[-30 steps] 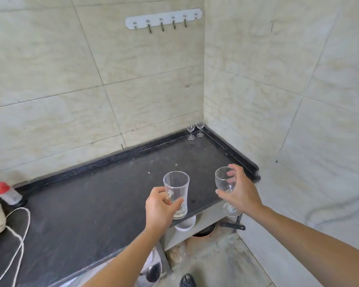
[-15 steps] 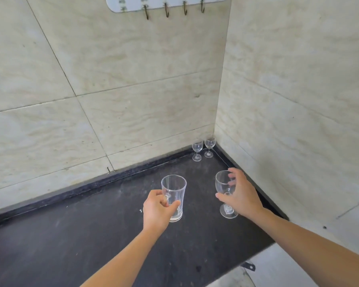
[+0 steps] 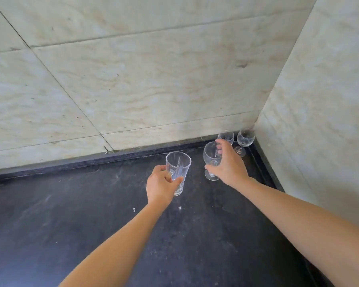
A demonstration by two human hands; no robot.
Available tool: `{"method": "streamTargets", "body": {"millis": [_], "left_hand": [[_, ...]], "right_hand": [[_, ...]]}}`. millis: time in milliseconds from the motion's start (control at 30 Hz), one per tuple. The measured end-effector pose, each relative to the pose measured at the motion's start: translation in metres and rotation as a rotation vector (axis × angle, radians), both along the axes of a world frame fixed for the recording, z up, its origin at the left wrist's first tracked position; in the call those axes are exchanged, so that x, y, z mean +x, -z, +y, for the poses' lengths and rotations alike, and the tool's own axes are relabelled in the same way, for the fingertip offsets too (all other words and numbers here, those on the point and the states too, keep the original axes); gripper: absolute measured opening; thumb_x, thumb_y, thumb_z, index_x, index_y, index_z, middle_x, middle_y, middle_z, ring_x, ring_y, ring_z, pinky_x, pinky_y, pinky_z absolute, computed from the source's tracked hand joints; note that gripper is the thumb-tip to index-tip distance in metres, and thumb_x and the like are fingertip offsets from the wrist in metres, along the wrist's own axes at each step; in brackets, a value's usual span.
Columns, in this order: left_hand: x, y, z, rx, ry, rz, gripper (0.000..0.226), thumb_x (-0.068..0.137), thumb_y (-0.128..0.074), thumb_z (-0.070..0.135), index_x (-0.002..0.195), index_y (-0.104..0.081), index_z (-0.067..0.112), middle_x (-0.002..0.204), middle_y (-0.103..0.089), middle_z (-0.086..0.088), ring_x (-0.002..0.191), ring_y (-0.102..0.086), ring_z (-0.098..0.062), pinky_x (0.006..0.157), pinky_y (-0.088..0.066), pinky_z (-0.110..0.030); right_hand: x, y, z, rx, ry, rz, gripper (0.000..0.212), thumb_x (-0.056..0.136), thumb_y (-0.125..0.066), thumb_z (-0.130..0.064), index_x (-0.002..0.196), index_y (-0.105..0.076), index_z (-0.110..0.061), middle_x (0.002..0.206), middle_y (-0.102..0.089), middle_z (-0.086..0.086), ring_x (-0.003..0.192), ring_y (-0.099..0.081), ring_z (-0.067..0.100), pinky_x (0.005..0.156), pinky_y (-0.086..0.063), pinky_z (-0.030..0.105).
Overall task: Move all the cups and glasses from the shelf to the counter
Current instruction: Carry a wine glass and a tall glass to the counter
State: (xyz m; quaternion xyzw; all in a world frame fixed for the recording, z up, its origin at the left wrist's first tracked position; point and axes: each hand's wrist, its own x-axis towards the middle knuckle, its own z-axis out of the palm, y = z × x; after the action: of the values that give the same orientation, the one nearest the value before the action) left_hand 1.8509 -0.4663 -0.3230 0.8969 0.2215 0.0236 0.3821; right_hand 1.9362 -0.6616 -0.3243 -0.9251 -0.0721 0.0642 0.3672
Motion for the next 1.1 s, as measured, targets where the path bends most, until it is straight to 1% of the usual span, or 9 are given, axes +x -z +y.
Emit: {"method": "streamTargets", "body": {"millis": [133, 400, 500, 633, 800, 900, 967, 1000, 1100], "left_hand": [[0.036, 0.021, -0.001, 0.003, -0.024, -0.021, 0.053, 0.071, -0.078, 0.025, 0.045, -0.034, 0.012, 0.113, -0.061, 0.003, 0.076, -0.057, -0.015, 0.058, -0.036, -0.023], [0.078, 0.048, 0.0, -0.043, -0.051, -0.047, 0.045, 0.073, -0.077, 0.022, 0.048, -0.044, 0.005, 0.12, -0.06, 0.001, 0.08, -0.053, -0.009, 0.069, -0.035, -0.022], [0.086, 0.06, 0.003, -0.052, -0.058, -0.059, 0.043, 0.072, -0.077, 0.022, 0.051, -0.048, -0.001, 0.123, -0.059, 0.0, 0.085, -0.054, -0.008, 0.07, -0.035, -0.02], [0.092, 0.075, 0.007, -0.064, -0.059, -0.109, 0.045, 0.073, -0.078, 0.023, 0.053, -0.049, -0.005, 0.127, -0.059, -0.001, 0.102, -0.058, -0.013, 0.074, -0.034, -0.018], [0.096, 0.086, 0.018, -0.034, -0.017, -0.093, 0.043, 0.076, -0.076, 0.03, 0.053, -0.051, 0.003, 0.133, -0.056, -0.003, 0.107, -0.059, -0.019, 0.078, -0.037, -0.021], [0.1, 0.086, 0.023, 0.013, 0.047, -0.036, 0.039, 0.079, -0.072, 0.032, 0.057, -0.057, 0.003, 0.132, -0.056, -0.006, 0.106, -0.059, -0.023, 0.077, -0.037, -0.022], [0.1, 0.082, 0.025, 0.026, 0.102, 0.017, 0.035, 0.081, -0.069, 0.036, 0.066, -0.059, 0.006, 0.135, -0.051, -0.007, 0.108, -0.057, -0.026, 0.078, -0.04, -0.027], [0.098, 0.079, 0.028, 0.032, 0.126, 0.046, 0.032, 0.081, -0.068, 0.038, 0.076, -0.061, 0.007, 0.135, -0.048, -0.007, 0.106, -0.057, -0.027, 0.078, -0.043, -0.031], [0.08, 0.062, 0.041, 0.111, 0.189, 0.123, 0.043, 0.081, -0.066, 0.045, 0.105, -0.055, 0.012, 0.13, -0.042, -0.005, 0.097, -0.056, -0.026, 0.072, -0.048, -0.036]], "right_hand": [[0.035, 0.02, 0.016, 0.001, -0.042, -0.055, 0.086, 0.068, -0.081, -0.032, 0.137, -0.029, -0.021, 0.134, -0.048, -0.001, 0.117, -0.051, 0.018, 0.091, -0.047, 0.038], [0.066, 0.046, 0.032, -0.037, -0.025, -0.103, 0.087, 0.065, -0.083, -0.032, 0.134, -0.029, -0.024, 0.132, -0.047, -0.001, 0.114, -0.052, 0.016, 0.089, -0.049, 0.045], [0.071, 0.052, 0.034, -0.036, -0.011, -0.105, 0.088, 0.067, -0.082, -0.032, 0.136, -0.028, -0.023, 0.135, -0.045, 0.0, 0.116, -0.051, 0.017, 0.09, -0.049, 0.044], [0.074, 0.055, 0.037, -0.06, -0.035, -0.132, 0.087, 0.07, -0.079, -0.033, 0.139, -0.026, -0.022, 0.138, -0.043, 0.002, 0.12, -0.049, 0.018, 0.09, -0.049, 0.044], [0.074, 0.05, 0.042, -0.13, -0.043, -0.151, 0.088, 0.072, -0.079, -0.033, 0.141, -0.025, -0.019, 0.138, -0.044, 0.003, 0.119, -0.05, 0.02, 0.087, -0.046, 0.035], [0.07, 0.044, 0.041, -0.166, -0.041, -0.126, 0.094, 0.071, -0.08, -0.035, 0.144, -0.022, -0.019, 0.141, -0.041, 0.004, 0.123, -0.046, 0.021, 0.091, -0.043, 0.035], [0.064, 0.036, 0.039, -0.226, -0.052, -0.133, 0.096, 0.072, -0.079, -0.038, 0.145, -0.02, -0.02, 0.142, -0.04, 0.004, 0.126, -0.043, 0.022, 0.09, -0.045, 0.037], [0.06, 0.031, 0.038, -0.266, -0.058, -0.149, 0.095, 0.072, -0.077, -0.04, 0.145, -0.02, -0.021, 0.141, -0.04, 0.004, 0.126, -0.043, 0.022, 0.087, -0.046, 0.039], [0.044, 0.01, 0.035, -0.352, -0.038, -0.194, 0.083, 0.077, -0.072, -0.041, 0.143, -0.024, -0.022, 0.138, -0.042, 0.004, 0.124, -0.042, 0.025, 0.077, -0.047, 0.04]]}}
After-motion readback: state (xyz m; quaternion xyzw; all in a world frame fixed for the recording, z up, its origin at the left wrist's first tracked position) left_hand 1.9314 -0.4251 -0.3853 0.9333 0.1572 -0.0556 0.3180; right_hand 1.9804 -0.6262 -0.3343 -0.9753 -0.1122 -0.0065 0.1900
